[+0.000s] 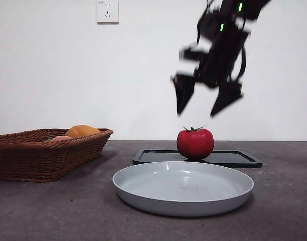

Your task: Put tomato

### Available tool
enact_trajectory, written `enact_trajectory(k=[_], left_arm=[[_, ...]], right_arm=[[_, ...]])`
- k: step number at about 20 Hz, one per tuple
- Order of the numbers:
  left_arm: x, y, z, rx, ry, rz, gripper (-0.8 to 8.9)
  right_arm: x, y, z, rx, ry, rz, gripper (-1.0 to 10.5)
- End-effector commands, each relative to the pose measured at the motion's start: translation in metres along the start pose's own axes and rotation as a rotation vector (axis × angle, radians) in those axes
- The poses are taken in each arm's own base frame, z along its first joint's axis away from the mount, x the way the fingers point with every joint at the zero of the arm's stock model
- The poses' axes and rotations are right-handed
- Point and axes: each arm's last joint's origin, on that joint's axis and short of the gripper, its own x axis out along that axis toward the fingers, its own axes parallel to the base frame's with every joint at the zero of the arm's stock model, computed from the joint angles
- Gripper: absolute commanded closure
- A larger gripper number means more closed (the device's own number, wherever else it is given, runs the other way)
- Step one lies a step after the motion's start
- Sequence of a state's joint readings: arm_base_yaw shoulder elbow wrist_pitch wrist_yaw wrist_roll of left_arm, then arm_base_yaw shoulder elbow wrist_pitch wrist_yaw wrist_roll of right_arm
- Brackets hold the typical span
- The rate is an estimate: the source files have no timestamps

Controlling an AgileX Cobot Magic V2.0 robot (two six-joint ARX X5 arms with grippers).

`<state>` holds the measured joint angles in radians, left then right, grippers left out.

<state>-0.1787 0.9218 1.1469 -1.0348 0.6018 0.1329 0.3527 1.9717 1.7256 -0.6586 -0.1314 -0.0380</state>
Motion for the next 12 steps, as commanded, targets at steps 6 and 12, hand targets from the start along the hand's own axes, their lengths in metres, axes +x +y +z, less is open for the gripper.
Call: enact_trajectory(k=[6,12], left_arm=[[-0.001,-0.001,0.004,0.016,-0.016,-0.004,2.52],[-0.001,-0.001,0.004,0.016,-0.016,-0.004,2.52]], right_arm=[[-0.105,0.019,0.001,-0.002,-0.03,0.107,3.7],[-0.185,0.032,-0.032,-0.013,-0.08,0.159,3.7]])
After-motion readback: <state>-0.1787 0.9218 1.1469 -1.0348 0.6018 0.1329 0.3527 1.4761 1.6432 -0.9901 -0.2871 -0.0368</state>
